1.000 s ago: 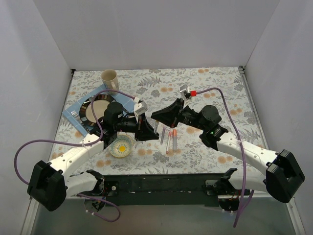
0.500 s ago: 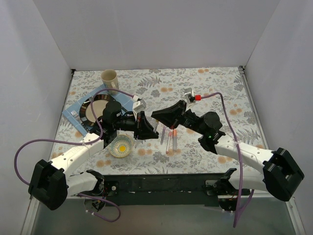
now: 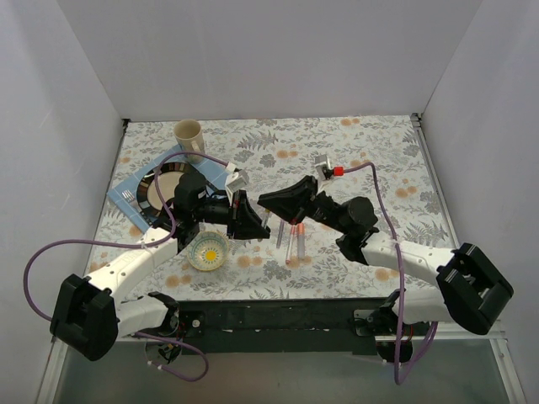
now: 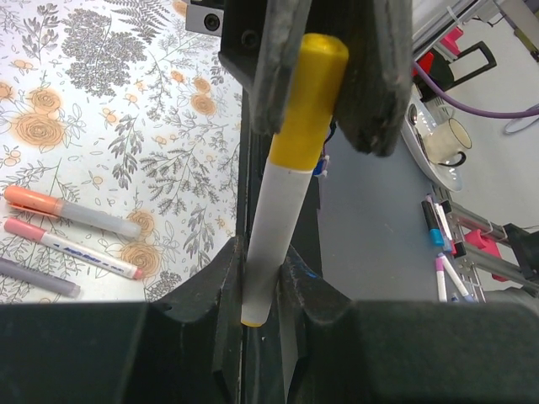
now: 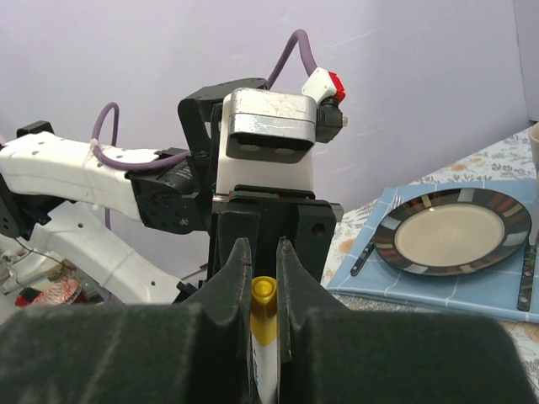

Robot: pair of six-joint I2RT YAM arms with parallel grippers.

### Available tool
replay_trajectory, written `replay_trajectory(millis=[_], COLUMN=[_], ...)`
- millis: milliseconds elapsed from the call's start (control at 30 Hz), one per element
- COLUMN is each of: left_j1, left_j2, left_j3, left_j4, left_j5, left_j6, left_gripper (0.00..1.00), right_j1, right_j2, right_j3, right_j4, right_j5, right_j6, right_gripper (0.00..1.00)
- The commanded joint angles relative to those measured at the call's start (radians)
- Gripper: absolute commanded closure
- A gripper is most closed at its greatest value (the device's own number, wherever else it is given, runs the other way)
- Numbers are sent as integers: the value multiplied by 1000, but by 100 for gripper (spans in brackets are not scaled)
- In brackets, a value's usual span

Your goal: Insert the pens into the pen caps

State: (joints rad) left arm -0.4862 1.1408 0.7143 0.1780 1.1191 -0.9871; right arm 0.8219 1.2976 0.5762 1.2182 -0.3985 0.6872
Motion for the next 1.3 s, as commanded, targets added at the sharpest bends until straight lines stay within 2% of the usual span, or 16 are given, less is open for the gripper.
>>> replay_trajectory(millis=[0, 67, 133, 267, 367, 467, 567, 700, 833, 1000, 1100, 1267], left_j1=[75, 75, 75, 75, 75, 75, 75, 75, 67, -29, -106, -158], left_j2=[-42, -46, -52, -75, -104, -118, -150, -150, -78, 14, 62, 157], left_j3=[146, 142, 133, 74, 27, 8, -12, -16, -68, -82, -76, -76], left_j4=[253, 224, 178, 150, 124, 84, 46, -6, -52, -216, -247, -259], left_j5=[-289, -291, -282, -246, -237, -206, -226, -287, -399, -703, -850, -924], left_j6=[-38, -15, 1, -5, -13, -18, -10, -38, -160, -226, -272, -372], left_gripper=[100, 100, 100, 100, 100, 100, 100, 100, 100, 100, 100, 100], right_j1=[155, 154, 152, 74, -5, -52, -58, -58, -58, -58, -58, -60], right_j2=[16, -15, -62, -153, -231, -297, -359, -434, -492, -544, -537, -524], right_j3=[-18, 16, 48, 115, 163, 212, 220, 191, 154, 137, 145, 152], right_j4=[-606, -687, -761, -881, -905, -953, -997, -1064, -1158, -1215, -1250, -1269], right_j5=[-400, -373, -317, -191, -111, -50, 15, 64, 133, 185, 194, 182], right_j6=[-46, -84, -107, -121, -121, -159, -179, -189, -207, -241, -262, -268], right_gripper=[99, 98, 88, 61, 48, 22, 16, 12, 10, 10, 9, 9])
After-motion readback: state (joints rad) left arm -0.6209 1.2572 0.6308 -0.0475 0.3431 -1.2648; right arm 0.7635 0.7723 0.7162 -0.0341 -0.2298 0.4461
